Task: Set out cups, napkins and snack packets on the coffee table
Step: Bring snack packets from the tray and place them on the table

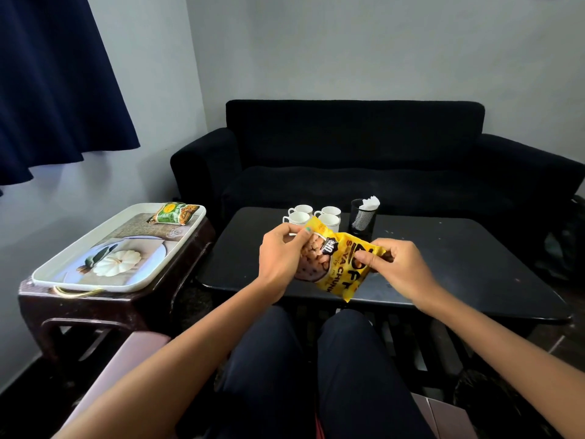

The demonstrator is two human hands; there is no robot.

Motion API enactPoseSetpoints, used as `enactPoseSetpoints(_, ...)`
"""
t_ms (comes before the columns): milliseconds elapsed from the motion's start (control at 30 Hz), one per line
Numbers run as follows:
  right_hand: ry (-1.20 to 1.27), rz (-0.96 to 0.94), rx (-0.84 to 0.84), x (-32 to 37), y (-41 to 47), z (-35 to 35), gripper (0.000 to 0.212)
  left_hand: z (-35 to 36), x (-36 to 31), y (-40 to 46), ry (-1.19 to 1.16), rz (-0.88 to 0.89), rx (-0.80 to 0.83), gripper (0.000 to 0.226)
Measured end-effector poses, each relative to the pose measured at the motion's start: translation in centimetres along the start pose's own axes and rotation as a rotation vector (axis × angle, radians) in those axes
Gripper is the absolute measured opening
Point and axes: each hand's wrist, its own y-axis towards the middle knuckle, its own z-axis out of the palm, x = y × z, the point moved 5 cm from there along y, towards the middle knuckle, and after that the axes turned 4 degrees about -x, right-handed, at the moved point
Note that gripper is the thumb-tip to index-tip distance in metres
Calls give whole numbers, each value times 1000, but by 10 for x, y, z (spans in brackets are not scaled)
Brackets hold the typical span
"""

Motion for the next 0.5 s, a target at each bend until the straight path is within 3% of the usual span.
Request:
enactPoseSetpoints(267,141,141,-6,-13,0,5,16,-1,1,1,-274,-157,-42,21)
enactPoseSetpoints(367,179,172,-27,-15,0,4,17,1,4,-2,-252,-182,-35,21)
enactPoseSetpoints(500,158,134,-79,-12,-1,-2,21,-1,0,1,-109,-67,14,10)
